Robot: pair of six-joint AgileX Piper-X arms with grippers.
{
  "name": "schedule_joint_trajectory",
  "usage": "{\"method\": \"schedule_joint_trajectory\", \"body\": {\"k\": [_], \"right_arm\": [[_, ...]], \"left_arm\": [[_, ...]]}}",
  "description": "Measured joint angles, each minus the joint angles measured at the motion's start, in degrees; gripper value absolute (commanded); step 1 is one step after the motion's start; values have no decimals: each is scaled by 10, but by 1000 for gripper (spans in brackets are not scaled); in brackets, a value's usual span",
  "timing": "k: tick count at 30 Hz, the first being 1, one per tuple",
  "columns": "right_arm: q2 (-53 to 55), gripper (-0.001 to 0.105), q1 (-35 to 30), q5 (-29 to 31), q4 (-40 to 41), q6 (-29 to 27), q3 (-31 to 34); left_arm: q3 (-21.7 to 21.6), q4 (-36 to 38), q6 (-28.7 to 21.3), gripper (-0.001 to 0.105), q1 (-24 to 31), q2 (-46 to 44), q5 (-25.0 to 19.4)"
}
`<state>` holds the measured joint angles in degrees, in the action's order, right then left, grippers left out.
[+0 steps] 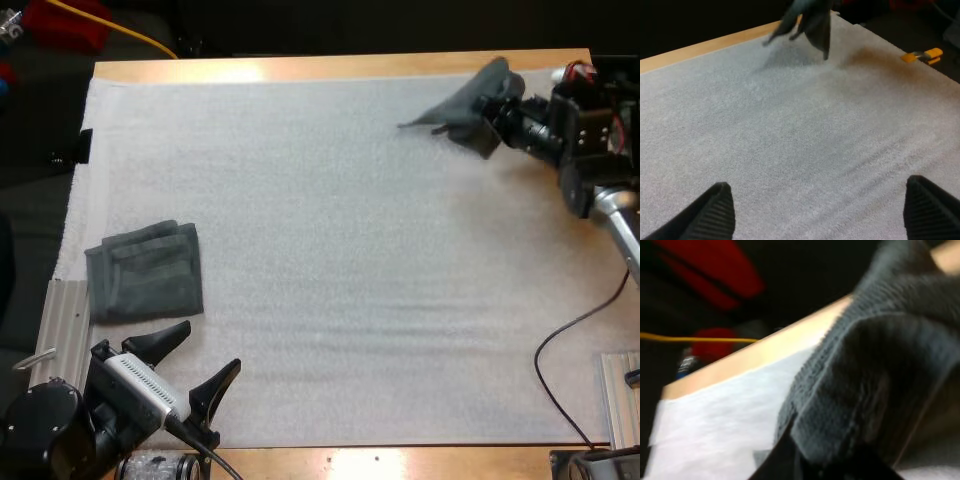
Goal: Pick towel from pile, fold and stack
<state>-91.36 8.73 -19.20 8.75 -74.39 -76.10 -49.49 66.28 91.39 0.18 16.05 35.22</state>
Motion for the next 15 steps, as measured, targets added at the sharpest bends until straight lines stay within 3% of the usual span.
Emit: {"method": "schedule_joint_trajectory", "body": {"k": [9, 15], "right_arm": [[19, 1, 80, -9, 175, -93, -104], [19, 1, 144, 48, 299, -171, -110]], "left_arm": [[0, 0, 0, 69, 0, 0, 0], [0, 0, 0, 69, 0, 0, 0]]}}
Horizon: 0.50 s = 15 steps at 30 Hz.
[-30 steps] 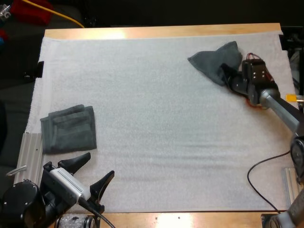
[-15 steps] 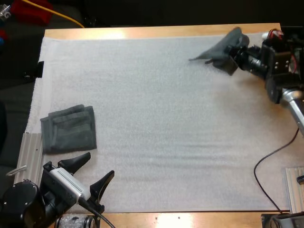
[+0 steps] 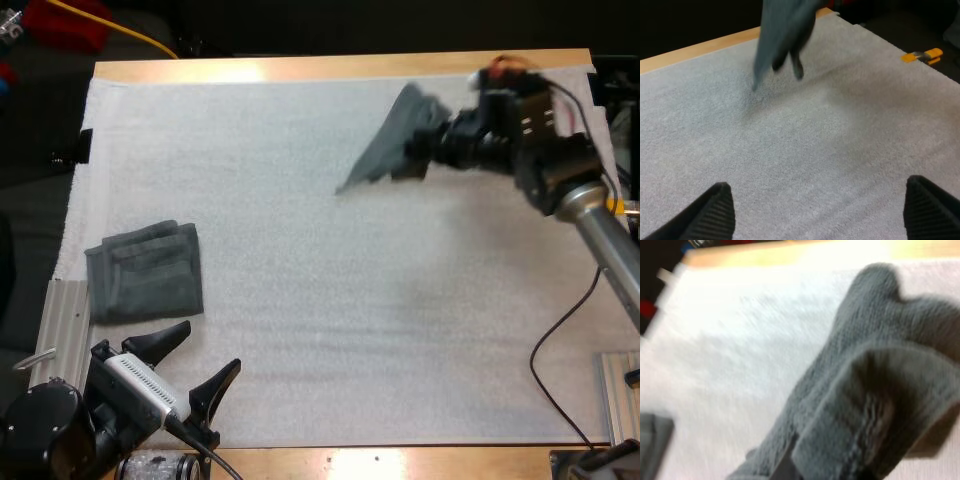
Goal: Pick towel from pile, fold and stack
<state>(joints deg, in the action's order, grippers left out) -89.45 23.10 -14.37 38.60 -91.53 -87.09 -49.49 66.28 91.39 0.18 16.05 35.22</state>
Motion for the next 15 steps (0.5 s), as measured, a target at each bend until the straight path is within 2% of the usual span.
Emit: {"method": "schedule_joint_trajectory", "body": {"k": [6, 11, 15], "right_arm": [[14, 1, 63, 60, 70, -63, 0], [28, 1, 111, 106, 101, -86, -2], [30, 1, 143, 112, 112, -94, -2]], "left_arm": [[0, 0, 0, 69, 0, 0, 0], [0, 0, 0, 69, 0, 0, 0], [0, 0, 0, 69, 0, 0, 0]]}}
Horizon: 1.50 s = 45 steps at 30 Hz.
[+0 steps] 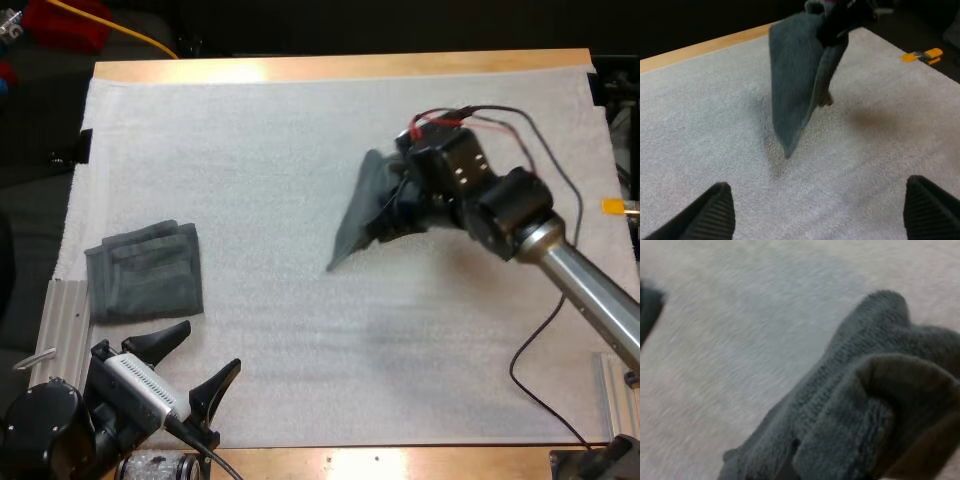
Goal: Pick towel from pile, fold and stack
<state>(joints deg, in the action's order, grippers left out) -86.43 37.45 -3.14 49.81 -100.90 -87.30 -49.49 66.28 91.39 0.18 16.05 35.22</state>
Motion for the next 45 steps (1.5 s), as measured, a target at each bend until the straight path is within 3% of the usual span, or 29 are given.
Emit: {"method": "schedule_joint_trajectory", "body": {"k": [4, 9, 12, 18, 26, 34, 45], "right_arm": [[0, 13, 25, 0, 17, -2, 0], [0, 57, 49, -2, 48, -3, 0], [3, 74, 64, -6, 58, -4, 0], [26, 77, 86, -14, 64, -4, 0], [69, 77, 86, 50, 102, -4, 0], [99, 77, 86, 56, 148, 20, 0], [146, 77, 86, 57, 173, 101, 37]], "left_arm": [[0, 0, 0, 69, 0, 0, 0], [0, 0, 0, 69, 0, 0, 0], [0, 0, 0, 69, 0, 0, 0], [0, 0, 0, 69, 0, 0, 0], [0, 0, 0, 69, 0, 0, 0], [0, 2, 0, 69, 0, 0, 2], [0, 29, 9, 69, 0, 0, 72]]}}
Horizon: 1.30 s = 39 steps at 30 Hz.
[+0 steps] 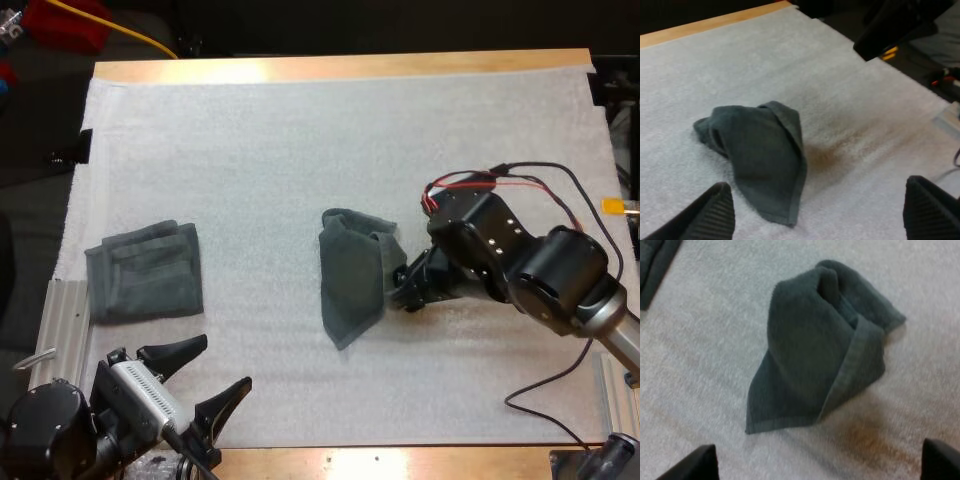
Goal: Pick towel from pile, fold and stack
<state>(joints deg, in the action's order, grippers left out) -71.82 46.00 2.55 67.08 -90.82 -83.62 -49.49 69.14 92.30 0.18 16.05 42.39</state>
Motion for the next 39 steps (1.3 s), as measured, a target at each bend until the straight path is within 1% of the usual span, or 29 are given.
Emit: {"method": "schedule_joint_trajectory", "body": {"k": [3, 6, 10, 15, 19, 26, 28, 33, 39], "right_arm": [[11, 77, 0, 0, -7, 10, 25], [13, 77, 0, 1, -24, 24, 55], [13, 77, 0, 1, -70, 49, 97], [13, 77, 0, 1, -133, 90, 149], [13, 77, 0, -1, -172, 108, 190], [13, 77, 0, -14, -250, 131, 243], [13, 77, 0, -24, -275, 150, 260], [13, 77, 0, -92, -348, 214, 319], [13, 77, 0, -162, -455, 291, 392]], "left_arm": [[0, 0, 18, 69, 0, 0, 6], [0, 0, 23, 69, 0, 0, 9], [0, 0, 25, 69, 0, 0, 23], [0, 0, 25, 69, 0, 0, 24], [0, 0, 25, 69, 0, 0, 25], [0, 0, 25, 69, 0, 0, 25], [0, 0, 25, 69, 0, 0, 25], [0, 2, 25, 69, 0, 0, 25], [0, 2, 25, 69, 0, 0, 25]]}}
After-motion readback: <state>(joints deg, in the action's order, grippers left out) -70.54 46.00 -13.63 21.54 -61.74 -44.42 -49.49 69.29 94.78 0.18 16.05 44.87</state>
